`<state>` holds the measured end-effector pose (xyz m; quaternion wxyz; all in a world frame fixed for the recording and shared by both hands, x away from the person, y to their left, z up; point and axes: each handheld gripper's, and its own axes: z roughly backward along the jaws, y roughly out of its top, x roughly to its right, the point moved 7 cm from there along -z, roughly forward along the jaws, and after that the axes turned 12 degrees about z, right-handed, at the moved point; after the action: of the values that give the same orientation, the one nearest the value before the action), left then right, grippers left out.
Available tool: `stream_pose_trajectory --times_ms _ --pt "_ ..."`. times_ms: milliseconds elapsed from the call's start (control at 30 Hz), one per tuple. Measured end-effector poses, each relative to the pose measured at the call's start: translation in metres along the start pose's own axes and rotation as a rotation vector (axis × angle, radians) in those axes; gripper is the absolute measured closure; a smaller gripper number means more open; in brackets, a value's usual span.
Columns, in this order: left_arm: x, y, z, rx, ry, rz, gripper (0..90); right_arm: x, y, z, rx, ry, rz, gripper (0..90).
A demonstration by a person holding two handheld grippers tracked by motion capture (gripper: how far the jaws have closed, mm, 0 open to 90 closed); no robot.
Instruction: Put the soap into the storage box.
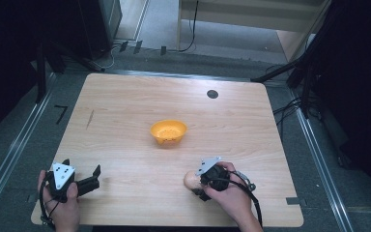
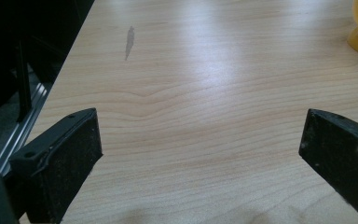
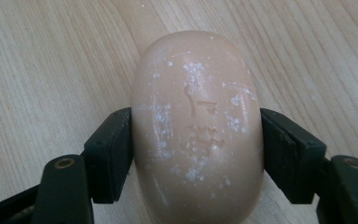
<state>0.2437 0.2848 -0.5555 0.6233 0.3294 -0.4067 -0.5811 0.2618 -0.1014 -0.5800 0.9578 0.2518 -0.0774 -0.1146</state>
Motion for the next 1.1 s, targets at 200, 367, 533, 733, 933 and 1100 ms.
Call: stream_pose_trajectory --times_ms 200,367,533,733,933,1100 --pt "-0.0003 0.0000 0.0001 0.000 0.001 0.000 0.0 0.0004 -0.0002 -0.0001 0.002 0.005 0.008 31.8" --pt "-0.0003 0.0000 0.0001 -0.001 0.001 0.000 0.0 0.0005 -0.0005 0.0000 0.003 0.008 0.011 32.2" --pt "-0.0003 0.0000 0.0001 -0.001 0.000 0.000 0.0 0.0005 -0.0004 0.0005 0.003 0.008 0.013 33.4" --pt "-0.0002 0.0000 -0.0001 -0.001 0.000 0.001 0.0 0.0006 -0.0004 0.0010 0.002 0.005 0.024 33.5" --pt "-0.0003 0.0002 -0.0002 0.000 0.000 0.001 0.0 0.0020 -0.0017 0.0031 0.000 0.006 0.029 33.5" --pt "-0.0003 0.0002 -0.0001 0.000 0.000 0.001 0.0 0.0038 -0.0001 0.0076 -0.002 0.002 0.036 33.5"
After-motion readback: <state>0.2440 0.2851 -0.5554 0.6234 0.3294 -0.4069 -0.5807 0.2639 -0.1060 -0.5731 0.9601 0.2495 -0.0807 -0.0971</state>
